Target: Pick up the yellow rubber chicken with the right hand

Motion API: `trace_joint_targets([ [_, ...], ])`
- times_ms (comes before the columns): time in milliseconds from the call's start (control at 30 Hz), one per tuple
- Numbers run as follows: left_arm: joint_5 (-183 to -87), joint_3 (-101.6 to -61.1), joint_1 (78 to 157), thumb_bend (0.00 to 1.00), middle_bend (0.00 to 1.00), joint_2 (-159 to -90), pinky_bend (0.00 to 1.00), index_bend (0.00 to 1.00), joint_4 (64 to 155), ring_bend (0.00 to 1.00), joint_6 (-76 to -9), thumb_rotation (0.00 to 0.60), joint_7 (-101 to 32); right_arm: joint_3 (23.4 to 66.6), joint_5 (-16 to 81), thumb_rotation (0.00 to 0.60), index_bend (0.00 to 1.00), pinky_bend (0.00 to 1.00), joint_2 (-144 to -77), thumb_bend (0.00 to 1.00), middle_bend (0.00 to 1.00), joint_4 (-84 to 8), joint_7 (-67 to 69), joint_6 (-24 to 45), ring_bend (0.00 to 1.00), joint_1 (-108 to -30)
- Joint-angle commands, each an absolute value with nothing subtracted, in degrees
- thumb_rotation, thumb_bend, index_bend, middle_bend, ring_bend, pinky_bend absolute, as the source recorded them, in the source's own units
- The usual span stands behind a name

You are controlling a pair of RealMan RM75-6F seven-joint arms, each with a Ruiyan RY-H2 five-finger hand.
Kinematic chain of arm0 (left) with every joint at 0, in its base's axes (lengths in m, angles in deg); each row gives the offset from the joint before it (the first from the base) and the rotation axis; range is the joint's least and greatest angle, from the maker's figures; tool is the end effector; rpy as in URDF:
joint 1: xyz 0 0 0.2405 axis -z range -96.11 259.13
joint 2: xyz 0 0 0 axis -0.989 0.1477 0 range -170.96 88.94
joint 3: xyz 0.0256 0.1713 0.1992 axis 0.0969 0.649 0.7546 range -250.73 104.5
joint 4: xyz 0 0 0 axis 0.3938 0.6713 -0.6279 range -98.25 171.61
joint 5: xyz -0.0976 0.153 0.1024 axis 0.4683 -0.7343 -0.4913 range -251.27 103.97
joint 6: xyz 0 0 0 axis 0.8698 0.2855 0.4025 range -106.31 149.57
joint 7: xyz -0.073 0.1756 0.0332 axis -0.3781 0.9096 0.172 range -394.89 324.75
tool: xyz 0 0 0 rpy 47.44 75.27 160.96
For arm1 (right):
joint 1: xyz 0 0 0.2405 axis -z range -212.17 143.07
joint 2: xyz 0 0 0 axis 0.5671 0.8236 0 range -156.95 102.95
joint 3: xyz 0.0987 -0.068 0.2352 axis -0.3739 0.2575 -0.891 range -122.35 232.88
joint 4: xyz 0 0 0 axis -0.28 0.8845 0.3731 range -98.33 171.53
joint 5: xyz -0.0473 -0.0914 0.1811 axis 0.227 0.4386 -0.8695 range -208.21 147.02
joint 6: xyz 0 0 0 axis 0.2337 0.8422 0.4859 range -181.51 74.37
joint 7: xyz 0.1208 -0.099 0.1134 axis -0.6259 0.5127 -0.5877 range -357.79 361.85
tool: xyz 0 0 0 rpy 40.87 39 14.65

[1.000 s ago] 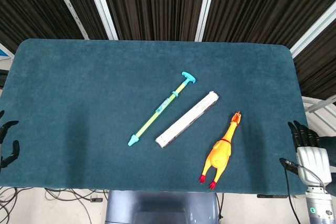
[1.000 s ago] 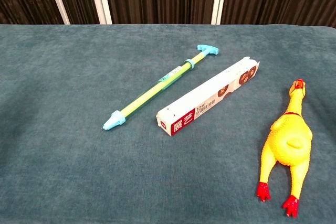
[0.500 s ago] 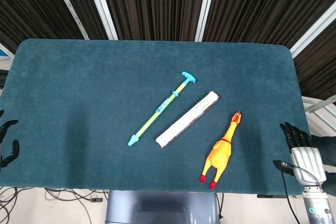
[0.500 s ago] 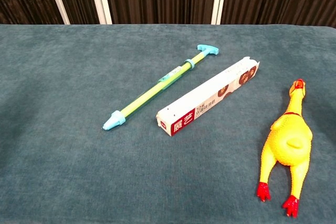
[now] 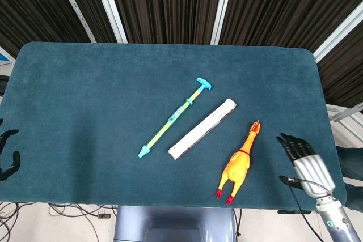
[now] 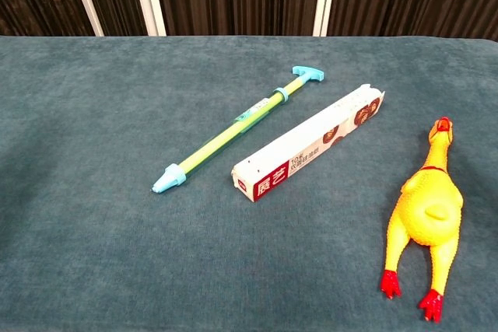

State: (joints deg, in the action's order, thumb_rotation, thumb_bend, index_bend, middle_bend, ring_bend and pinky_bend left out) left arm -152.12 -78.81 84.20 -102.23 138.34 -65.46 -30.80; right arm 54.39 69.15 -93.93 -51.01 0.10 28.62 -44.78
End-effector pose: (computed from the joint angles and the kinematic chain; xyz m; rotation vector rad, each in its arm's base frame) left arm -0.3127 0.2249 0.1878 -1.2105 -0.9521 -0.8905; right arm -0.2741 -0.2447 0.1210 1.6958 -0.7955 1.0261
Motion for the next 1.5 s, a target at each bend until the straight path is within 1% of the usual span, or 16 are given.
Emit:
trace_joint_targets([
  [33, -152.18, -78.76, 84.19, 0.53, 0.00, -102.32, 0.00, 0.21, 138.38, 0.00, -65.52, 0.600, -30.59, 55.31, 73.44, 0.600, 0.04, 0.16, -93.36, 0.11, 0.10, -50.00, -0.50, 23.65, 0.11, -49.63],
  [167, -151.88, -78.84, 84.12, 0.53, 0.00, -102.35, 0.00, 0.21, 138.68, 0.00, -65.50, 0.600, -30.89, 55.36, 74.47, 0.600, 0.04, 0.16, -94.65, 0.11, 0.10, -49.84, -1.63, 16.87, 0.11, -54.79],
  [300, -151.53, -79.03, 84.11, 0.53, 0.00, -102.31, 0.00, 0.21, 138.67, 0.00, -65.54, 0.600, -30.92, 55.21, 76.19, 0.600, 0.04, 0.16, -96.61, 0.12, 0.10, -48.90, 0.80, 13.75, 0.11, -58.17],
  [467, -151.12, -79.18, 84.17, 0.53, 0.00, -102.11, 0.00, 0.21, 138.63, 0.00, -65.24, 0.600, -31.32, 56.72, 77.81, 0.600, 0.04, 0.16, -97.74, 0.12, 0.10, -49.23, 3.84, 8.12, 0.12, -61.80],
  [667, -150.90, -79.24, 84.16, 0.53, 0.00, -101.98, 0.00, 0.21, 138.75, 0.00, -65.12, 0.600, -31.54, 58.62, 77.93, 0.600, 0.04, 0.16, -99.59, 0.12, 0.10, -49.00, 6.01, 4.32, 0.11, -63.82],
  [967, -150.77, -79.27, 84.18, 0.53, 0.00, -101.91, 0.00, 0.21, 138.81, 0.00, -65.04, 0.600, -31.59, 60.10, 76.37, 0.600, 0.04, 0.16, -101.52, 0.13, 0.11, -46.57, 6.25, 2.81, 0.12, -64.79],
  [1167, -150.79, -79.26, 84.17, 0.53, 0.00, -101.90, 0.00, 0.21, 138.91, 0.00, -65.04, 0.600, -31.59, 60.11, 75.09, 0.600, 0.09, 0.16, -102.38, 0.17, 0.14, -44.84, 7.57, 2.07, 0.12, -65.28],
  [1267, -150.77, -79.26, 84.18, 0.53, 0.00, -101.88, 0.00, 0.21, 138.90, 0.00, -65.01, 0.600, -31.58, 60.42, 74.35, 0.600, 0.12, 0.16, -102.43, 0.17, 0.17, -44.21, 7.97, 0.96, 0.15, -65.85],
  [1333, -150.75, -79.28, 84.19, 0.53, 0.00, -101.90, 0.00, 0.21, 138.89, 0.00, -65.02, 0.600, -31.53, 60.62, 74.21, 0.600, 0.15, 0.16, -102.45, 0.20, 0.20, -44.20, 8.03, 1.05, 0.18, -65.95],
  [1500, -150.68, -79.29, 84.19, 0.53, 0.00, -101.93, 0.00, 0.21, 138.87, 0.00, -65.04, 0.600, -31.39, 60.90, 74.15, 0.600, 0.23, 0.16, -103.08, 0.30, 0.26, -43.24, 9.21, 2.03, 0.25, -65.95],
])
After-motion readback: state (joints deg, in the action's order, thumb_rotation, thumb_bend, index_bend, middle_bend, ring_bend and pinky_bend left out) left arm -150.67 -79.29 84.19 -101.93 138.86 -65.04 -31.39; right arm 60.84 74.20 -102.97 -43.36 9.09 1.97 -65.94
